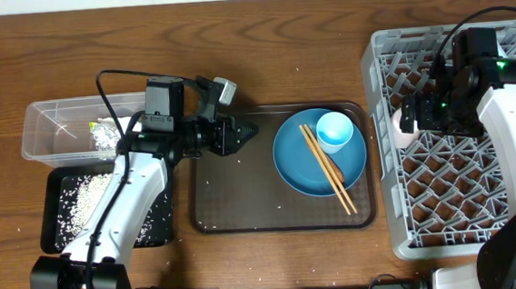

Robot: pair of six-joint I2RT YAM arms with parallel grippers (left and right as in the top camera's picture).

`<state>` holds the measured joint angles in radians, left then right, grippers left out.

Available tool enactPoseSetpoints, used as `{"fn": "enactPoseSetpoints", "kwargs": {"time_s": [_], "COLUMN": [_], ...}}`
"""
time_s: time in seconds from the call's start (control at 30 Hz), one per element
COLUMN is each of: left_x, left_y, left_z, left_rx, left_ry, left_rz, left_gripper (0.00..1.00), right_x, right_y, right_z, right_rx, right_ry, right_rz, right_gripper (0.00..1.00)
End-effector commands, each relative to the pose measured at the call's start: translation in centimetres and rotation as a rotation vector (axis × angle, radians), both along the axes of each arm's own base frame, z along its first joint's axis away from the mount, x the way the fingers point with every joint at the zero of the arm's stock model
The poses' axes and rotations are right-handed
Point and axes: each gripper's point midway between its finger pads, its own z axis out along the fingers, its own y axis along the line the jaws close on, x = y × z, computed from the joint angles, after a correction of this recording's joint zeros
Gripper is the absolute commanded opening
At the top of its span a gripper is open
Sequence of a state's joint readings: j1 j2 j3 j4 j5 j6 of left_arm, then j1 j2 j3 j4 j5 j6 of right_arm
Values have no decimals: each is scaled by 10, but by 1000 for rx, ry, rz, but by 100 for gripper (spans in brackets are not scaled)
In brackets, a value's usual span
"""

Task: Sort waste into correct bins and load items into the dishwasher rack

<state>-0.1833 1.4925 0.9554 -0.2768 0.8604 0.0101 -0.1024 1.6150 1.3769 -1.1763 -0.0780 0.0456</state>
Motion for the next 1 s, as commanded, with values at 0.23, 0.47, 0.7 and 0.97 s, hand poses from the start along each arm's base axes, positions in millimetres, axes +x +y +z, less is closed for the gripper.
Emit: {"fn": "enactPoseSetpoints", "kwargs": {"time_s": [0.23, 0.47, 0.7, 0.97], "left_x": [-18, -14, -20, 0], "left_y": [-51, -67, -92, -119], "left_z": [-6, -26, -22, -33], "left_rx": [43, 290, 346, 316], "left_ry": [2, -111, -205, -276], "left_rz": [-45, 84, 125, 194], "left_gripper": [40, 41, 50, 61], "right_x": [10, 10, 10, 10], "right_y": [-2, -2, -2, -2], "right_z": [13, 13, 13, 13], "right_rx": [-7, -6, -7, -7], "right_ry": [-39, -39, -39, -39], "right_rz": [-4, -4, -4, -4], "right_gripper": [99, 99, 100, 99]}}
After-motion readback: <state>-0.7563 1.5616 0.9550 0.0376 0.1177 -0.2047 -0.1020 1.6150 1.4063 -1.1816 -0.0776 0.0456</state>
